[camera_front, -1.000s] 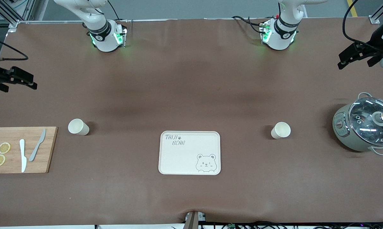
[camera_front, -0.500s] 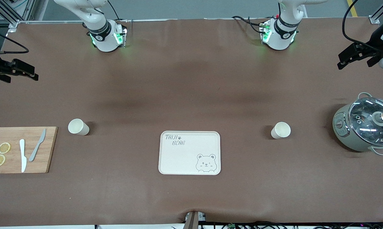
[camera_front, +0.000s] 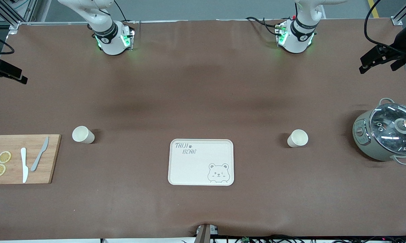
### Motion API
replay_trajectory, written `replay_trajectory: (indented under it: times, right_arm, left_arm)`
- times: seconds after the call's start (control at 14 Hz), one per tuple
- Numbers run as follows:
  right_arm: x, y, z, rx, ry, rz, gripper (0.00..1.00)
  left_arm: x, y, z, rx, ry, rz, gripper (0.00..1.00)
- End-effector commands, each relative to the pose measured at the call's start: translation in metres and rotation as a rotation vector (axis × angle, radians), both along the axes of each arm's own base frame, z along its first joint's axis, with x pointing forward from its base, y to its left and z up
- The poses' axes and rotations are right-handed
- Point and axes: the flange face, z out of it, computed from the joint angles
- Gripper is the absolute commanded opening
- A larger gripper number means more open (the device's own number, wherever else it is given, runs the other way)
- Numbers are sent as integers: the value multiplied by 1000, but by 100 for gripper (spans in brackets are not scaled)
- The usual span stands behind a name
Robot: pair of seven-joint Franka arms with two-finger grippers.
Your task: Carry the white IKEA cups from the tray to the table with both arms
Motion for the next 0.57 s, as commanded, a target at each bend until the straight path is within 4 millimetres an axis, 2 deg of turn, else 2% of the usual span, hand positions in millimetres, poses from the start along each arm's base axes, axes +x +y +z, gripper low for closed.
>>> replay_trajectory:
  times: [0.0,0.21,0.5]
  right_arm:
    - [-7,1,1,7,-11,-25,100]
    - [-11,15,10,-55,-29,15,100]
    - [-13,14,11,-55,-38,6,100]
  left_arm:
    - [0,-2,5,5,-2,-11,100]
    - [-2,-3,3,4,8,-25,100]
    - [-3,-7,3,7,7,-31,100]
